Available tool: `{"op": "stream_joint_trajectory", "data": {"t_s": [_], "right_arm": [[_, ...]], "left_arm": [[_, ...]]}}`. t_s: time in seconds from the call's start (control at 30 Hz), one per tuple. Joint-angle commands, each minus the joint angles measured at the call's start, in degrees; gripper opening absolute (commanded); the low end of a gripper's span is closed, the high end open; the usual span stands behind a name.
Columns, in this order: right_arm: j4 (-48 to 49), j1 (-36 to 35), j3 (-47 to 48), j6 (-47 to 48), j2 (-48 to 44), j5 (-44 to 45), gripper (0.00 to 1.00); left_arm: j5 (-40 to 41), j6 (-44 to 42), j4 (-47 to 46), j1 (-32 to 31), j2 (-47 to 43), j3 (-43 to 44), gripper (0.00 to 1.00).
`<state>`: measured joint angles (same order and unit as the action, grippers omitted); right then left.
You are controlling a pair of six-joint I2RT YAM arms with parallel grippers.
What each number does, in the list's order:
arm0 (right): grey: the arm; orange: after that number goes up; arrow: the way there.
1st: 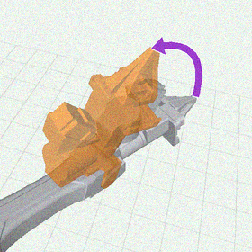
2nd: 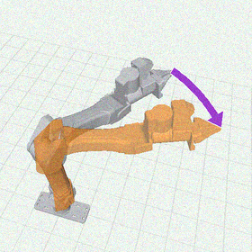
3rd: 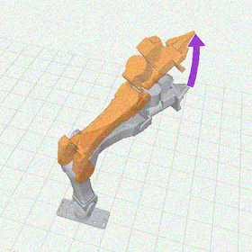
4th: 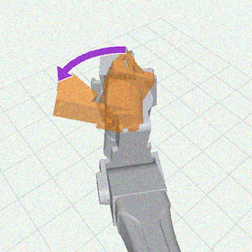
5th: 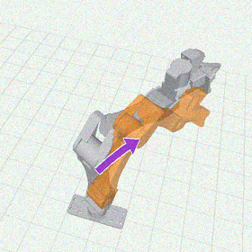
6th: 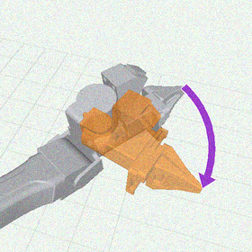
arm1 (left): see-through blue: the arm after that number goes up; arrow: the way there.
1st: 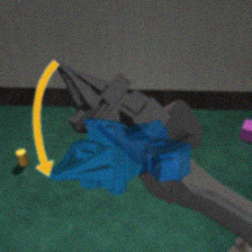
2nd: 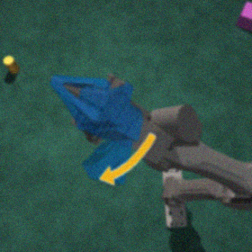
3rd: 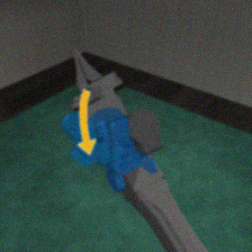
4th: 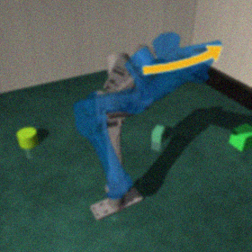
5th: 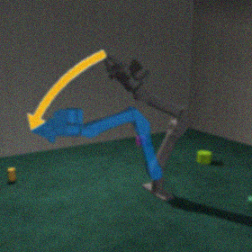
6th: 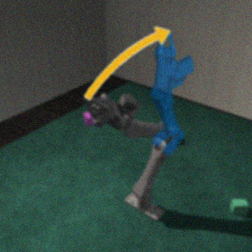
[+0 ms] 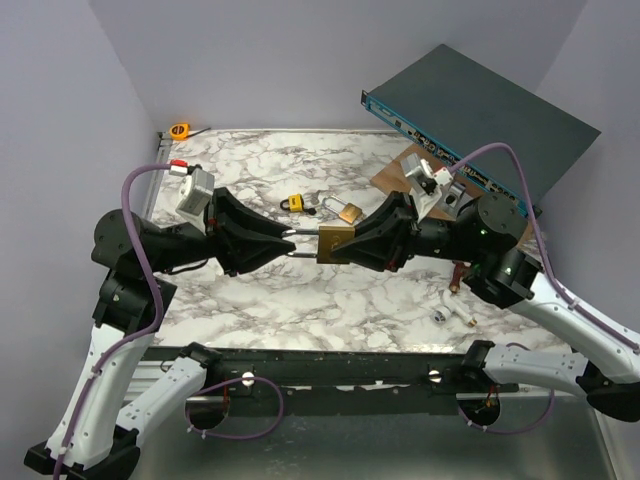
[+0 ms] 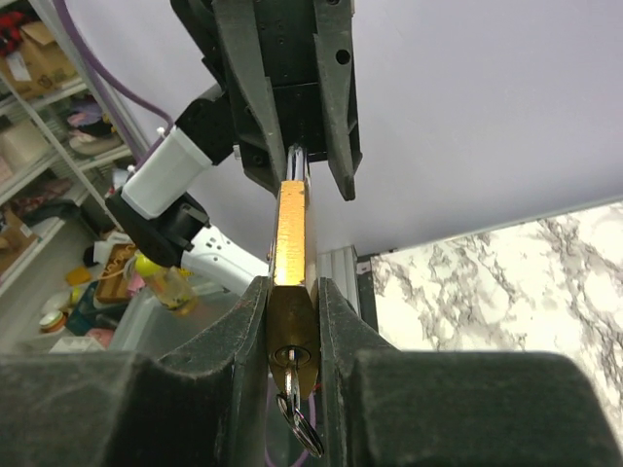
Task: Lock with the key
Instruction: Lock the lock.
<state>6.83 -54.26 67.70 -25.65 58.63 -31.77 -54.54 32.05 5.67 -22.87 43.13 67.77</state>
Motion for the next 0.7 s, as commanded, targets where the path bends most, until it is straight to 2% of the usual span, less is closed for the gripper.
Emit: {"op": "stream_joint_trajectory", "data": {"t_s": [0.0,0.17,0.37,0.47,0.67], "right_arm": [[-4.44,-0.01,2.01,3.4,-4.45,1.92,0.01],[-11.03,-0.06,3.99,5.04,-4.92,0.19,0.01],[-12.17,-0.06,4.37,5.4,-4.97,-0.84,0.01],[-12.1,-0.1,4.28,5.66,-5.15,0.22,0.01],[-12.2,-0.06,5.55,6.16,-5.38,0.96,0.01]], "left_arm": [[-5.78,-5.5,9.15,0.29,0.15,1.4,0.32],[-8.25,-5.68,9.87,0.29,0.43,0.27,0.3],[-10.55,-3.57,7.58,0.29,1.59,-0.22,0.29],[-11.68,-3.01,7.25,0.29,2.16,-0.45,0.21],[-12.78,-3.75,8.84,0.25,2.84,-0.96,0.28]]}}
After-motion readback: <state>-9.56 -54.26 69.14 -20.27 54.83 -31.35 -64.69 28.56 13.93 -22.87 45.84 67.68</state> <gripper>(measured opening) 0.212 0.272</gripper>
